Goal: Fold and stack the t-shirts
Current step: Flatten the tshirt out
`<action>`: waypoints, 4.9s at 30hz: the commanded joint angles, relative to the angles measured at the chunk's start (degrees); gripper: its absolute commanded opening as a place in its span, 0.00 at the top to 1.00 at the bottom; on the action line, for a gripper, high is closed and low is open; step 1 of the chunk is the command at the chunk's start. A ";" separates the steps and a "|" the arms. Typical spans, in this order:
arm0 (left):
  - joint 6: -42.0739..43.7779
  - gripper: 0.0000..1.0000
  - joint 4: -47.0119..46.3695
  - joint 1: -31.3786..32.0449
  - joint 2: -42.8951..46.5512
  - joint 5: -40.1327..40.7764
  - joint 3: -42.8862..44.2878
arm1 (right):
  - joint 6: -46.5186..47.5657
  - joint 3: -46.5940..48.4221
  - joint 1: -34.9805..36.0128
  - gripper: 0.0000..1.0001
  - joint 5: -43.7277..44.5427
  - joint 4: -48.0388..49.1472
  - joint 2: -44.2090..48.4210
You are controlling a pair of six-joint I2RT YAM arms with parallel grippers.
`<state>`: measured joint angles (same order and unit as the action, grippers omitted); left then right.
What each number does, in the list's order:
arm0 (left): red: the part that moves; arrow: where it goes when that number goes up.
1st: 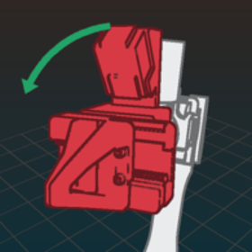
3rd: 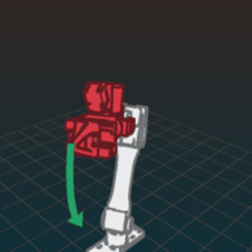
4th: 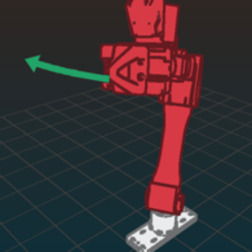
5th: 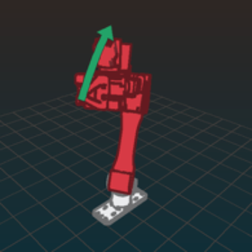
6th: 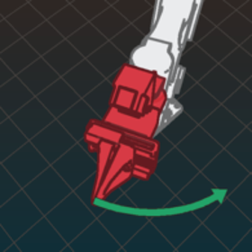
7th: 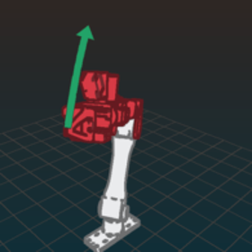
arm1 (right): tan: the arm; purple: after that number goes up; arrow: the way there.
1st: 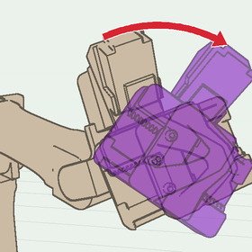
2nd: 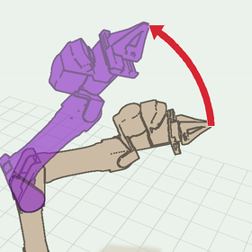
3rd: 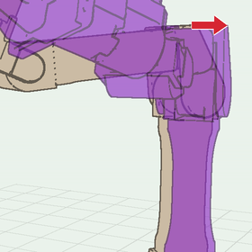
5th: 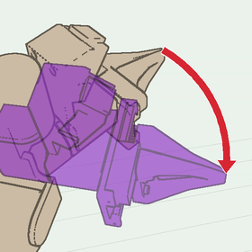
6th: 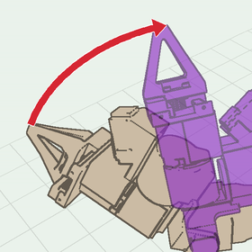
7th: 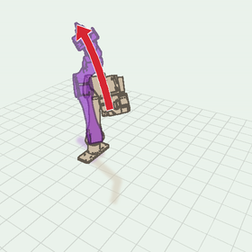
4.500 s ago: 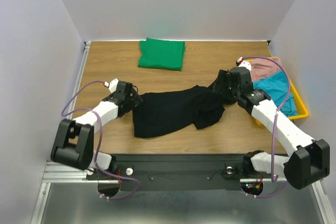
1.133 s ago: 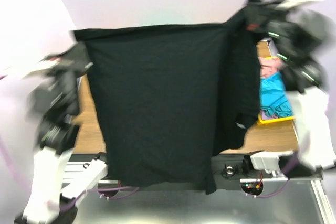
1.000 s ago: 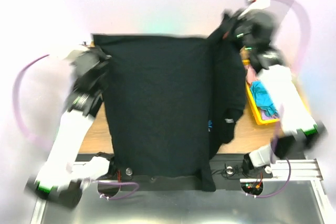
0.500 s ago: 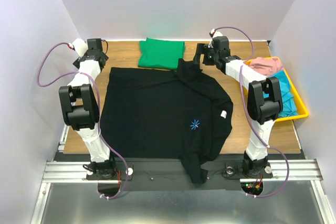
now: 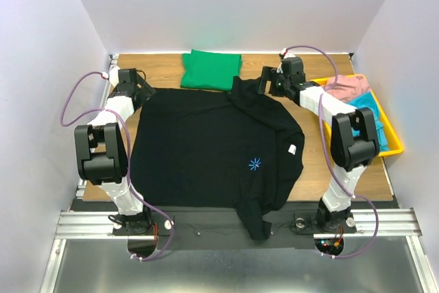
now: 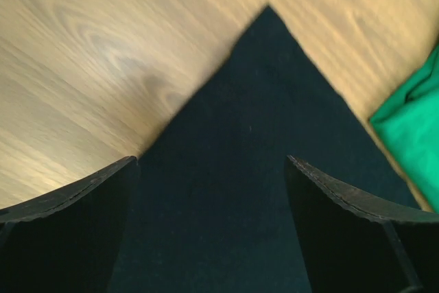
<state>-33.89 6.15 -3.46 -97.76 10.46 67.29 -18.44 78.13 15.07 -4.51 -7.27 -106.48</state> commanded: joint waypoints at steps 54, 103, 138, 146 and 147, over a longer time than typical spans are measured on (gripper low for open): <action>2.16 0.02 1.41 3.29 -13.00 -0.18 12.70 | 15.57 27.72 0.84 0.00 21.24 -0.91 -14.05; 1.11 0.02 5.36 5.75 -4.83 0.08 3.29 | -0.82 -9.66 -7.78 0.00 11.21 -7.06 3.63; -14.45 0.02 7.56 12.43 30.97 -0.10 -38.02 | -38.69 -48.25 22.37 0.00 18.66 -23.58 35.99; -14.36 0.02 7.47 10.94 26.30 2.90 -38.90 | -33.25 -39.65 19.91 0.00 25.51 -32.80 37.91; -14.71 0.02 7.73 10.94 27.34 3.16 -38.81 | -29.76 -38.76 19.91 0.00 24.56 -33.77 38.70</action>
<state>-47.99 11.03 8.49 -69.45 11.14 30.85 -54.04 35.46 35.57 13.76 -32.99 -69.78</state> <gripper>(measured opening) 0.985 0.997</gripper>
